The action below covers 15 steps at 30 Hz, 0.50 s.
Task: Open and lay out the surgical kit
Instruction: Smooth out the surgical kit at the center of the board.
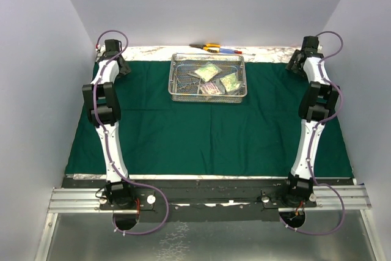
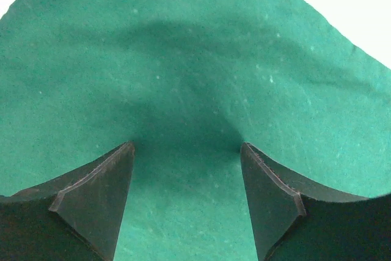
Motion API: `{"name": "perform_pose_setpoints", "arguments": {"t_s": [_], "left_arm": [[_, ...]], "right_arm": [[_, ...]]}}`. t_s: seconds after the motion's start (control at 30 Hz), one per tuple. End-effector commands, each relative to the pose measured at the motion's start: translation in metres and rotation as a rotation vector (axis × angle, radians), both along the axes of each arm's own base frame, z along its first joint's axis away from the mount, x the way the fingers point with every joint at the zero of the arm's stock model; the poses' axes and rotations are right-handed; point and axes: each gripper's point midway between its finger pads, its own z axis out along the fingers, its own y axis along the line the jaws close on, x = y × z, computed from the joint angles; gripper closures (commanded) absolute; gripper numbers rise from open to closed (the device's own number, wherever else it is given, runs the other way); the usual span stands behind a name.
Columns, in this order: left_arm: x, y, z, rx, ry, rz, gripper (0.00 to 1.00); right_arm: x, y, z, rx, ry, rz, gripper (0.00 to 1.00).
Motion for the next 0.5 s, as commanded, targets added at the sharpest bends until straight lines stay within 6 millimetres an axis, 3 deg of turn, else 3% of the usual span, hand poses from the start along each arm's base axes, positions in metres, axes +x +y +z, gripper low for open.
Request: {"name": "perform_pose_setpoints", "arguments": {"t_s": [0.0, 0.3, 0.47], "left_arm": [[0.007, 0.016, -0.016, 0.008, 0.003, 0.039, 0.28], [0.008, 0.038, -0.023, 0.052, 0.005, 0.112, 0.28], [0.004, 0.059, -0.023, 0.074, 0.012, 0.141, 0.28]], "right_arm": [[0.001, -0.007, -0.041, 0.047, 0.024, 0.006, 0.22], [0.0, -0.008, -0.04, 0.051, 0.021, 0.0, 0.24], [-0.004, -0.007, -0.015, 0.049, 0.002, -0.022, 0.25]]}}
